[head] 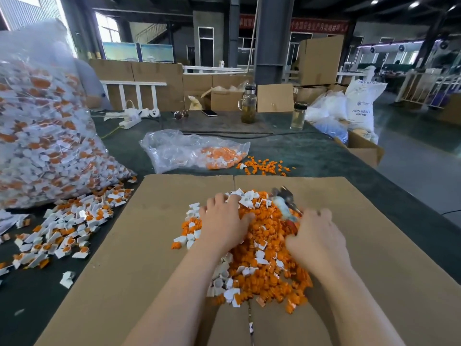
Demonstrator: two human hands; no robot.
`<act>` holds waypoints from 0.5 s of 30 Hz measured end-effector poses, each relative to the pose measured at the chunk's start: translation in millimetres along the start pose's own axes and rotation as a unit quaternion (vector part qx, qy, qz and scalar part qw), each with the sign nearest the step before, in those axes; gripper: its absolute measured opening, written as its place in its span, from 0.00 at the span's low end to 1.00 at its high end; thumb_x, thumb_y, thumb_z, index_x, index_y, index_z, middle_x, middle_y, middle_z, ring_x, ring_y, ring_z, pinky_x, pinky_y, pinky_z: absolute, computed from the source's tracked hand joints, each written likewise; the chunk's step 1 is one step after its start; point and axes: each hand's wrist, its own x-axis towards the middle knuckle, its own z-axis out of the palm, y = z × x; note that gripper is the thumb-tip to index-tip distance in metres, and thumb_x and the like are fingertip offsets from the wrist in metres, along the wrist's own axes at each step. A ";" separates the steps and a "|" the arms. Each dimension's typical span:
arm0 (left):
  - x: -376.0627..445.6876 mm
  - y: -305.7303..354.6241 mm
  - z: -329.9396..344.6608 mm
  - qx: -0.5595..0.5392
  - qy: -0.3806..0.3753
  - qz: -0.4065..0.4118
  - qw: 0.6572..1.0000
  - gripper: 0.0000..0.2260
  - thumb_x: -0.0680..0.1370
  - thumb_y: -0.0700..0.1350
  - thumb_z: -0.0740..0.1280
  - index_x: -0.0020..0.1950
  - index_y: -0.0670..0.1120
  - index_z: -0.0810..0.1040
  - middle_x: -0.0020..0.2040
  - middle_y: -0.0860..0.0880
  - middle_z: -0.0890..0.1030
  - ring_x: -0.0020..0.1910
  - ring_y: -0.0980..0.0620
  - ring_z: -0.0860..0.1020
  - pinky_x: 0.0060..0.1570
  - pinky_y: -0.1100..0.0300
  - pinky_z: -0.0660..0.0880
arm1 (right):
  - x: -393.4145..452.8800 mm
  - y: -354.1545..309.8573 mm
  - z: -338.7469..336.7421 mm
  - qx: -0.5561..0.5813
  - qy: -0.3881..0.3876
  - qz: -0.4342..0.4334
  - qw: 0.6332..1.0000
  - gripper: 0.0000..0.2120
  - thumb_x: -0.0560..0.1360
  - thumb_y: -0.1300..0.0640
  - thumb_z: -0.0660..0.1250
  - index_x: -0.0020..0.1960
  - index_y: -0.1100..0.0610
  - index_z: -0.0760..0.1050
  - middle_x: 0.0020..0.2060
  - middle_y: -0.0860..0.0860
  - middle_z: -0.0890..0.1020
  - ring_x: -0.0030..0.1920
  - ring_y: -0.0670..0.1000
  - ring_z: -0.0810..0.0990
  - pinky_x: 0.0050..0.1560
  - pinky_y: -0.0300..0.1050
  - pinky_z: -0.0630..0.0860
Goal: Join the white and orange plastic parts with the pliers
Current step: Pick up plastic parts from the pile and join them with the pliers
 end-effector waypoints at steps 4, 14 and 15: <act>13.1 -5.6 3.7 -0.003 0.006 -0.028 1.000 0.25 0.80 0.63 0.57 0.75 0.55 0.66 0.73 0.46 0.67 0.72 0.43 0.63 0.71 0.44 0.58 | 29.4 -31.7 6.7 0.007 0.001 -0.069 0.998 0.27 0.75 0.50 0.64 0.71 0.50 0.60 0.59 0.54 0.71 0.57 0.55 0.75 0.59 0.56 0.74; 22.1 -24.0 12.7 0.012 0.017 -0.047 0.999 0.25 0.81 0.63 0.56 0.76 0.57 0.64 0.76 0.46 0.66 0.74 0.42 0.62 0.71 0.45 0.59 | 63.3 -48.8 45.7 0.044 0.065 -0.062 0.995 0.11 0.76 0.50 0.66 0.55 0.54 0.70 0.33 0.46 0.71 0.31 0.47 0.71 0.23 0.39 0.64; 22.5 -25.4 12.9 0.015 0.012 -0.048 0.999 0.25 0.81 0.64 0.55 0.76 0.56 0.64 0.76 0.46 0.66 0.74 0.42 0.63 0.71 0.45 0.59 | 65.0 -47.5 47.4 0.047 0.071 -0.065 0.994 0.10 0.76 0.51 0.66 0.54 0.53 0.71 0.33 0.46 0.71 0.30 0.46 0.70 0.23 0.38 0.63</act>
